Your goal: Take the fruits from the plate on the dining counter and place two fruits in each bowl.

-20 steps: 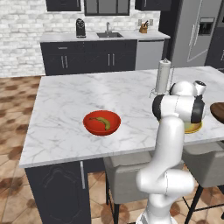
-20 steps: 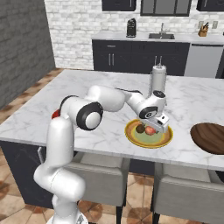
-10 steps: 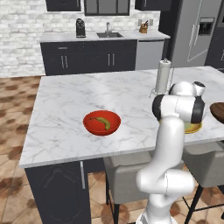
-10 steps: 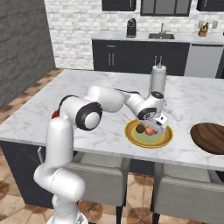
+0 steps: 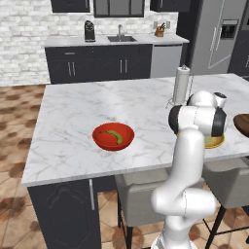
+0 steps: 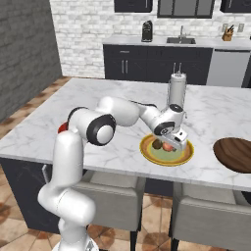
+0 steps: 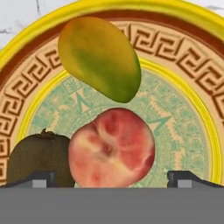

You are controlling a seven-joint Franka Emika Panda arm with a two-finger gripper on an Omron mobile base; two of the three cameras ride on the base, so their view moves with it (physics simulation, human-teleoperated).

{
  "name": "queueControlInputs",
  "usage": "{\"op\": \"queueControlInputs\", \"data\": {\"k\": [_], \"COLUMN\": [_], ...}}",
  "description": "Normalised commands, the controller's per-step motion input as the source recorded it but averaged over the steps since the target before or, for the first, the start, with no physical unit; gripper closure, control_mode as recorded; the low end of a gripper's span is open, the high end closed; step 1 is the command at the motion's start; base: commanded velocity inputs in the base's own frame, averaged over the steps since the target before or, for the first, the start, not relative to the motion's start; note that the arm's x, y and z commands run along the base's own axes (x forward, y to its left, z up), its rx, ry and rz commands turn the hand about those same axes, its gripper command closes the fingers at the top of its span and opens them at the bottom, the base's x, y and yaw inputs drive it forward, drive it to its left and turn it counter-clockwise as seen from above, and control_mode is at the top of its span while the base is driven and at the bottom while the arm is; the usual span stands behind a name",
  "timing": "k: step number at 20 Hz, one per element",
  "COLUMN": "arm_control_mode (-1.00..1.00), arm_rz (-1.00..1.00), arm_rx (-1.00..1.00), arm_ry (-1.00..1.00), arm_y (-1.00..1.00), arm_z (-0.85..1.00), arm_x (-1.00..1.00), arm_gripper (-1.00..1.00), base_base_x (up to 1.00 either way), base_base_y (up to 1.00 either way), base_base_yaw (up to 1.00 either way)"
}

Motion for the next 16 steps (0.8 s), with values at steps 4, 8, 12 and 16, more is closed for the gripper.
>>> {"op": "queueControlInputs", "data": {"k": [4,8,12,16], "arm_control_mode": [-1.00,-1.00,-1.00,-1.00], "arm_rz": [0.00,0.00,0.00,0.00], "arm_rx": [0.00,0.00,0.00,0.00], "arm_ry": [0.00,0.00,0.00,0.00], "arm_y": [0.00,0.00,0.00,0.00], "arm_z": [-0.22,-0.10,-0.19,-0.16], "arm_x": [0.01,0.08,0.31,0.16], "arm_gripper": [-1.00,-1.00,-1.00,-1.00], "base_base_x": [0.00,0.00,0.00,0.00], "base_base_y": [0.00,0.00,0.00,0.00], "base_base_yaw": [0.00,0.00,0.00,0.00]}}
